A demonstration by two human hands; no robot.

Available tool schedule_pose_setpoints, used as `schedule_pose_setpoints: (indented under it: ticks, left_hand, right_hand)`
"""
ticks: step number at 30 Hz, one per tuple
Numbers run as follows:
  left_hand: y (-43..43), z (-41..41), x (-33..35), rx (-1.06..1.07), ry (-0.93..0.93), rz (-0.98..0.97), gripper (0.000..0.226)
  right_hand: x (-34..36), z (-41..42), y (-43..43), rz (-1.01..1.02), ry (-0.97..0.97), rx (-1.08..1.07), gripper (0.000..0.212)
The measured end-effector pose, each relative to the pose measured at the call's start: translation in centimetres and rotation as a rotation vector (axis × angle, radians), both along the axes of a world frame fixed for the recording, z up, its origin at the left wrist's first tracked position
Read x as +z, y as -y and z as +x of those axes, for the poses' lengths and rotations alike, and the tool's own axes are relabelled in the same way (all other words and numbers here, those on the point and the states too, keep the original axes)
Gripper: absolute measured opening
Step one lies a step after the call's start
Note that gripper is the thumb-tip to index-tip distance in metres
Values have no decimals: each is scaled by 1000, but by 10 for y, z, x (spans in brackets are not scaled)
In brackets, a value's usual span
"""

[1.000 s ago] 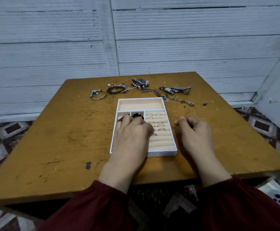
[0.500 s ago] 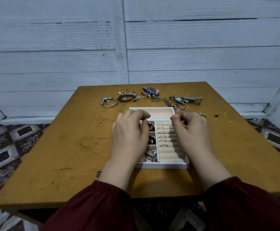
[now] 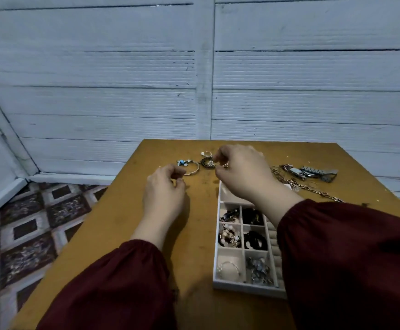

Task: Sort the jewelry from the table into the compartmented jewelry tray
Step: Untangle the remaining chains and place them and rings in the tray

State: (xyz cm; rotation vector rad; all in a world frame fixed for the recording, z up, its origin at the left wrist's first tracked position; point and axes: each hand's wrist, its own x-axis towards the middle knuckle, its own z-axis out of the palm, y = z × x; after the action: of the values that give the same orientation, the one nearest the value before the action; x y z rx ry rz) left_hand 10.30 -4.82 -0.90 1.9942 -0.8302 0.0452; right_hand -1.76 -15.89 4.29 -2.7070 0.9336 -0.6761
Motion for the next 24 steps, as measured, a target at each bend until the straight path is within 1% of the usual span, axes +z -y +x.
schedule_pose_setpoints:
  ticks: [4,7,9,11,13,15,17,20,24]
  left_hand:
    - [14,27,-6,49,-45,-4,20]
    - [24,41,-14,76,-68,8,18]
    - [30,46,-18,89,-80,5,16]
    - [35,48,-19,117,-100,22,13]
    - [42,50,-18,173,-90,110,16]
    - [48,54,-18,234,-44,259,31]
    - [56,58,-20,269,-3,348,41]
    - [67,61,-23,279,14,365,41]
    - [77,64,-18,296,-18,355,31]
  right_hand:
    - [-11,31,20,68,-82,-35,25]
    - [-19,46,38,129,-121,-55,17]
    - [-23,51,48,138,-147,-70,16]
    - [-24,52,60,124,-185,-100,19]
    - [-25,51,71,120,-221,-147,22]
    - [-27,49,81,124,-229,-186,21]
    - [-27,47,90,133,-217,-207,19]
    - [-29,45,99,139,-211,-231,15]
    - [-33,45,106,148,-217,-219,10]
